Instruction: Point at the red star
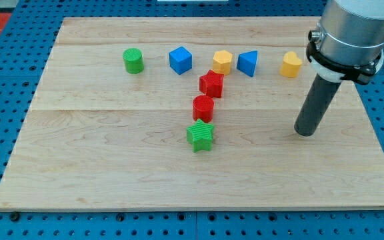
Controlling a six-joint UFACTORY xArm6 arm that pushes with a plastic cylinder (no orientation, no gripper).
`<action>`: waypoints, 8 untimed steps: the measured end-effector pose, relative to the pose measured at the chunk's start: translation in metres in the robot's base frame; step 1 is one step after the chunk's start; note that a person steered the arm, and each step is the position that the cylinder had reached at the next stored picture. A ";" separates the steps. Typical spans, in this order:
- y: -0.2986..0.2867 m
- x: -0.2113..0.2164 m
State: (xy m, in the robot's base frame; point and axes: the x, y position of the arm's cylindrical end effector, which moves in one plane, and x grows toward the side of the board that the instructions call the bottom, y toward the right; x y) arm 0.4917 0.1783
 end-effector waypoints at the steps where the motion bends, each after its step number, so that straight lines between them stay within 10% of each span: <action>1: 0.000 0.000; 4: 0.019 -0.021; 8: -0.093 -0.084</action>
